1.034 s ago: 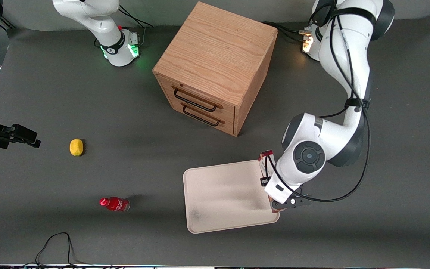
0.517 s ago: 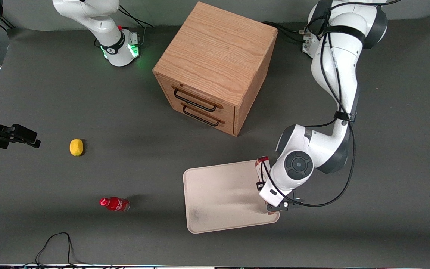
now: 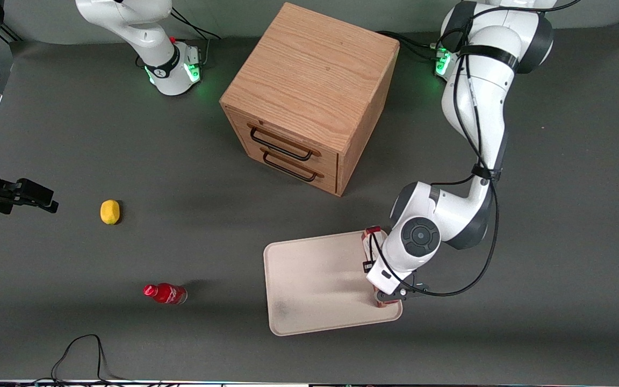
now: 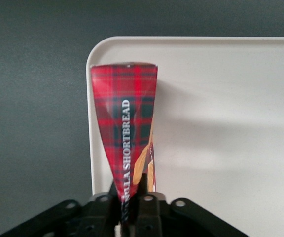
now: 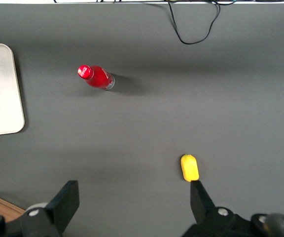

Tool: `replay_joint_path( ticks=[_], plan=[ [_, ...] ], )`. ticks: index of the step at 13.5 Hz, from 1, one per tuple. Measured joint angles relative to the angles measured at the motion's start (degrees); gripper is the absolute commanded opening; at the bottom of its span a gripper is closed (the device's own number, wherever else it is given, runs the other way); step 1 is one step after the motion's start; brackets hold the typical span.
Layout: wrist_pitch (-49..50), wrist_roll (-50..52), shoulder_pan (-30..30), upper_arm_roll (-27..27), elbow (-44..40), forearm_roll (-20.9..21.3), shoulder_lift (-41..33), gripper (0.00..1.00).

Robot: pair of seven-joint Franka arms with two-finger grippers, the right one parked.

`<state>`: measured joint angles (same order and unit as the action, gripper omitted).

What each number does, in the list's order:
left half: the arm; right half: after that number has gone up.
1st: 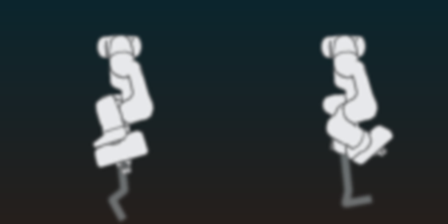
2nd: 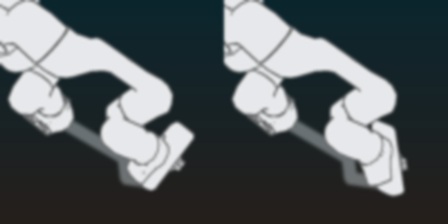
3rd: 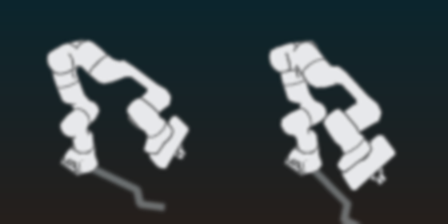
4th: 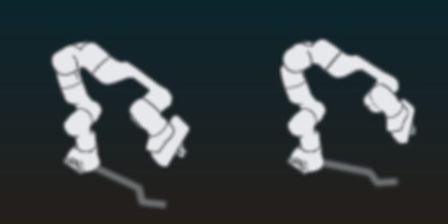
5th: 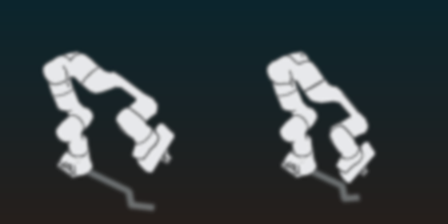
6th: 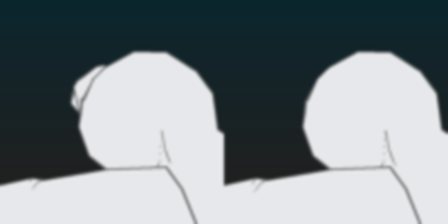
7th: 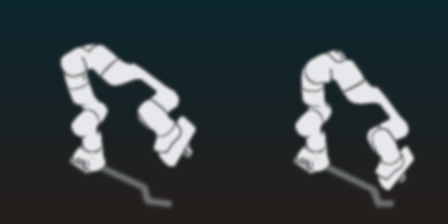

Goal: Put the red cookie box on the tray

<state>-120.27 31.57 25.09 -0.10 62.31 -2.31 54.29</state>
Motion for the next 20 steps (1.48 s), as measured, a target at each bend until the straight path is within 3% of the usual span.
replay_joint_path(
  ticks=[5,9,15,20],
  plan=[
    [0.2,0.0,0.0,0.0,-0.4,0.0,-0.4,1.00],
    [12.0,0.2,-0.3,0.1,-3.5,0.0,-5.9,1.00],
    [36.4,-0.8,-3.3,1.0,-5.9,2.1,-25.5,1.00],
    [42.5,-18.6,-15.0,1.3,2.7,3.0,-41.5,1.00]
  ],
)
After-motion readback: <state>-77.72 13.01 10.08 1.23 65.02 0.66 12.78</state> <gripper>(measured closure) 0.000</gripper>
